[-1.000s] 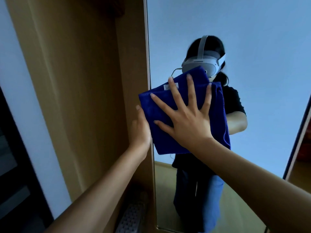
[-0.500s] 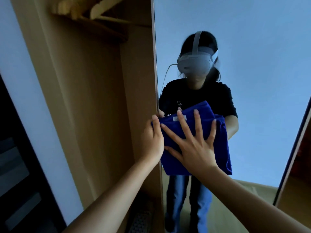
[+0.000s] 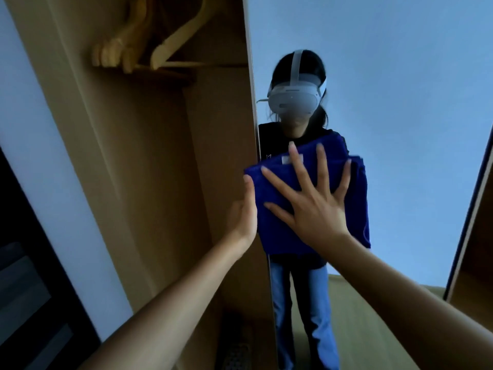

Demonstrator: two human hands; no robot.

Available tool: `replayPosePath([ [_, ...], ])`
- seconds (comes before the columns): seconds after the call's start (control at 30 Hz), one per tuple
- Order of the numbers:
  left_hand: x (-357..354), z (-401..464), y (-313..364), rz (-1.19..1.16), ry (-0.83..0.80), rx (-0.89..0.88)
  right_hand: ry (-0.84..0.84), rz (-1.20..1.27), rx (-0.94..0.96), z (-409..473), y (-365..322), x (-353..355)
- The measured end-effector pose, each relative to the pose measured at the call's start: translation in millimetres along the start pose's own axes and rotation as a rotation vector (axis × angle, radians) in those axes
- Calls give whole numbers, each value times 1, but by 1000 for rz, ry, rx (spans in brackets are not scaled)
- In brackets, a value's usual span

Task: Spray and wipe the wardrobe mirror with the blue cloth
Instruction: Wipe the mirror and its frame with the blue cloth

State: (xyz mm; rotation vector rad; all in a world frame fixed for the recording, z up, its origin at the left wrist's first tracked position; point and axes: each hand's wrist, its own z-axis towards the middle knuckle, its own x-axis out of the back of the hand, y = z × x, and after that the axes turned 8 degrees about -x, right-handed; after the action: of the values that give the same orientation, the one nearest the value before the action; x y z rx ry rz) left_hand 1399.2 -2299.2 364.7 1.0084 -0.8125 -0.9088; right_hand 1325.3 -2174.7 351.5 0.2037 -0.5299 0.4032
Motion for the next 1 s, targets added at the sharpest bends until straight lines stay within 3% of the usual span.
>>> replayPosePath([
  [0.2, 2, 21, 46, -36, 143, -39, 48, 6, -20, 78, 9, 38],
  [0.4, 2, 47, 88, -111, 250, -146, 53, -23, 7, 61, 10, 28],
  [0.6, 12, 54, 97, -103, 171, -154, 65, -43, 59, 78, 15, 37],
  [0.83, 22, 57, 111, -28, 107, -82, 185, 8, -72, 197, 19, 99],
  [1.0, 21, 61, 111, 2, 100, -154, 228, 40, -51, 176, 16, 89],
])
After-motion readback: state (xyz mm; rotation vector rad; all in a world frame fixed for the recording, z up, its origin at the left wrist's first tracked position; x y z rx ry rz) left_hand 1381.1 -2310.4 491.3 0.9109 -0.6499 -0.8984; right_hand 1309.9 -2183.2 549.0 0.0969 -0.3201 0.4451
